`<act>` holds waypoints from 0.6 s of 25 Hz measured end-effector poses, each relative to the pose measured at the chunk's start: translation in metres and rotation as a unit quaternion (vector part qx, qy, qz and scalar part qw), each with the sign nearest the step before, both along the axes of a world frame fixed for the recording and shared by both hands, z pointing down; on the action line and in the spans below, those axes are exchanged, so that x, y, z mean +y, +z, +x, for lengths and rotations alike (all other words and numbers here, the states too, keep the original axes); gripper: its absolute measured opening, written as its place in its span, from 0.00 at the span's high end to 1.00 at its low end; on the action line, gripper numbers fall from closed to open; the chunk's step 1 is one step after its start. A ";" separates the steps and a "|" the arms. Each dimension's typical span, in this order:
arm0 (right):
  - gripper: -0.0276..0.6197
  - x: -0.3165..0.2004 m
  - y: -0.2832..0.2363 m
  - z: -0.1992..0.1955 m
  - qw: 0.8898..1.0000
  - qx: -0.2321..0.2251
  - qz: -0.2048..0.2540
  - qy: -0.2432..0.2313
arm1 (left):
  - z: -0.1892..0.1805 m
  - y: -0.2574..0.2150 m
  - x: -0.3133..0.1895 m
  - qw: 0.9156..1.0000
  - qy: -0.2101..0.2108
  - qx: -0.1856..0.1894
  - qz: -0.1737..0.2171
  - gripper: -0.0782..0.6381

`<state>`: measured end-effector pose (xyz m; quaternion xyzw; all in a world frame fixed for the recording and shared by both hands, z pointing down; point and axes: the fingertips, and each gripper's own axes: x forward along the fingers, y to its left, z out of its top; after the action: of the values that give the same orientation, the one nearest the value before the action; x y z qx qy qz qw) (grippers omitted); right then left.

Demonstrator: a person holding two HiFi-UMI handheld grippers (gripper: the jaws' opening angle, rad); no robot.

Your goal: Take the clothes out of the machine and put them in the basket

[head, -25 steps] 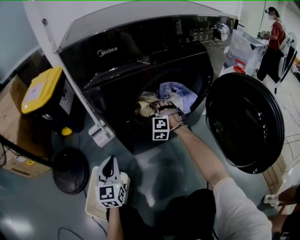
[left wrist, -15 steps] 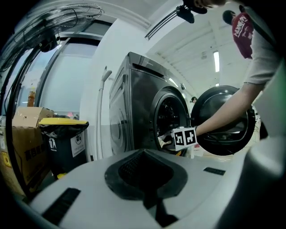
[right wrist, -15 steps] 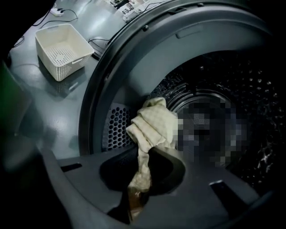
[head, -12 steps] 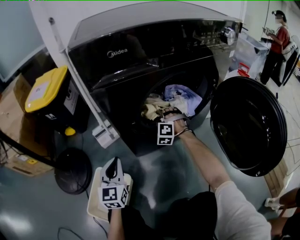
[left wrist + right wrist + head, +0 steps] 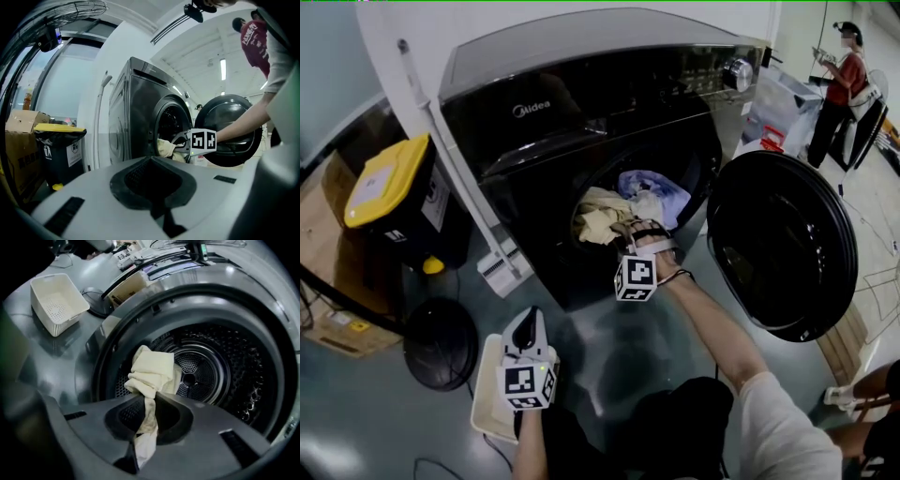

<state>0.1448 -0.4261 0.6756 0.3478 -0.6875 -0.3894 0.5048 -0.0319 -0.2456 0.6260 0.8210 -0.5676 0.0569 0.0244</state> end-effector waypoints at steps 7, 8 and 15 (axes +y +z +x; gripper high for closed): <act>0.88 0.042 -0.022 0.015 1.000 -0.014 0.015 0.003 | 0.015 -0.011 0.003 1.000 0.021 0.010 0.009 0.87; 0.88 0.048 -0.024 0.019 1.000 -0.015 0.015 0.004 | 0.018 -0.013 0.004 1.000 0.024 0.013 0.011 0.87; 0.88 0.093 -0.049 0.033 0.999 -0.042 0.030 0.013 | 0.038 -0.021 0.016 0.999 0.049 0.017 0.017 0.87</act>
<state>0.1782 -0.3331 0.6266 0.3880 -0.6911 -0.3884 0.4701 0.0057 -0.2298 0.6049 0.8488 -0.5272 0.0344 0.0175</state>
